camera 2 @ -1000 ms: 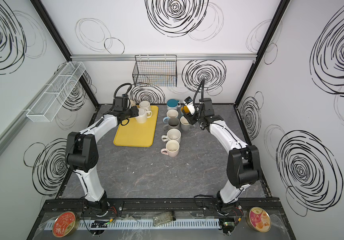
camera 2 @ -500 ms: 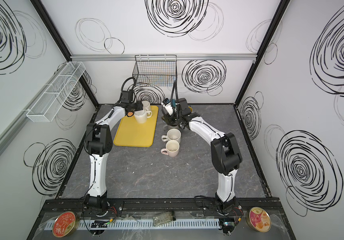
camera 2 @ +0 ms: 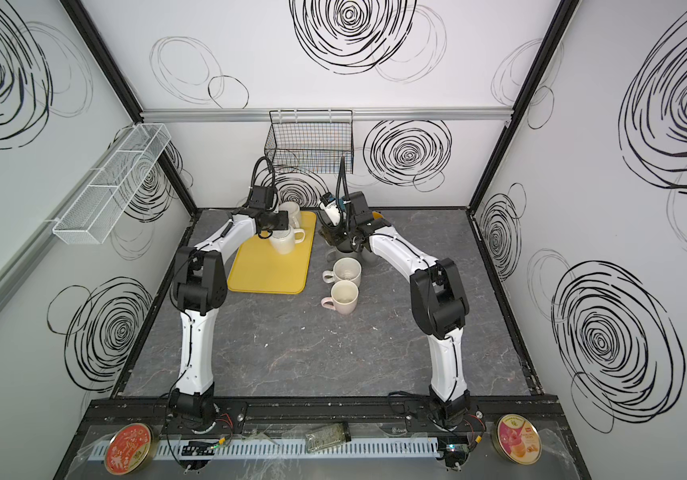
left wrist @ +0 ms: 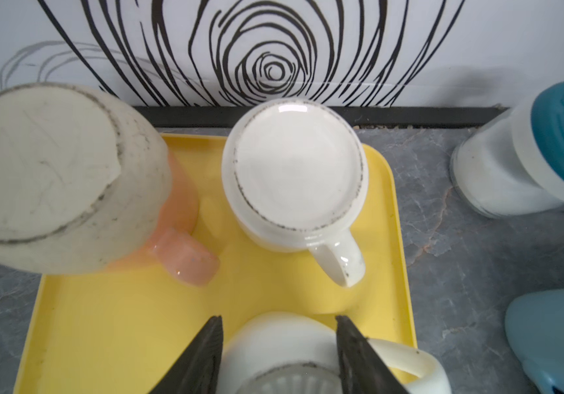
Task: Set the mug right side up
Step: 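Lower the left gripper and grasp the upside-down white ribbed mug's handle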
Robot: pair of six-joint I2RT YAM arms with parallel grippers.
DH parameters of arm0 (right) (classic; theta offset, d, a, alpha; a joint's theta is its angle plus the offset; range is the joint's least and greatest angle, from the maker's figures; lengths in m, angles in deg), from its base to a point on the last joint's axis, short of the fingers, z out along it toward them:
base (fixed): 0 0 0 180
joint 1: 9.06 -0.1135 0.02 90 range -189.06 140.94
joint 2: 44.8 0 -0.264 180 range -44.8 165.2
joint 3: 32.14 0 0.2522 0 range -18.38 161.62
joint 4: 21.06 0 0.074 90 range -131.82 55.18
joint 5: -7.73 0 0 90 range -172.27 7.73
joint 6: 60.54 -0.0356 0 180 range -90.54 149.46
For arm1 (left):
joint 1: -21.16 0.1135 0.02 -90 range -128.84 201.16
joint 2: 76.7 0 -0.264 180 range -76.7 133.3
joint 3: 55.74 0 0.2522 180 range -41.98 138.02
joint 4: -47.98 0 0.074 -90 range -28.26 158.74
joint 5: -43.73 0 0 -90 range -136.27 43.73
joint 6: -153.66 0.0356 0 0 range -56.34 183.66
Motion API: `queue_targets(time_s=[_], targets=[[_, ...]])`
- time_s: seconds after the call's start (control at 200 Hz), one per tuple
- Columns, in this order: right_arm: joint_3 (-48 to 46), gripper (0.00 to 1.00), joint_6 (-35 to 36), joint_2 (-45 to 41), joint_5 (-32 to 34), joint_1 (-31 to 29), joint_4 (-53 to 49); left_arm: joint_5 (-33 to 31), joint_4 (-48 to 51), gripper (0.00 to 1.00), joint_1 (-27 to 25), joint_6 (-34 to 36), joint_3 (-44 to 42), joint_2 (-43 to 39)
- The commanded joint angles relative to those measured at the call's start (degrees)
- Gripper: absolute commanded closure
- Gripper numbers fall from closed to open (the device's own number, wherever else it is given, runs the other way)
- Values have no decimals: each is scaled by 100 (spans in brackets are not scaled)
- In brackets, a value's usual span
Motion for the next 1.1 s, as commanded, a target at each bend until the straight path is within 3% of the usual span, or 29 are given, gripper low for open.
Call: queue_targets(time_s=[0.0, 0.325, 0.43, 0.715, 1.096], targets=[[180, 46, -114, 97, -74, -73, -109, 29, 323, 46, -134, 205, -578, -439], [796, 47, -91, 647, -3, -536, -368, 295, -144, 49, -200, 133, -2783, -1911], [1102, 47, -207, 1003, 154, -659, -510, 190, -169, 46, -155, 130, -3219, -2435], [3246, 53, -519, 2433, 63, -873, -2012, 60, -165, 41, -24, -25, -3876, -3892], [2589, 65, -572, 2184, -147, -1180, -2301, 641, -1380, 52, 101, -1461, -6691, -5254]])
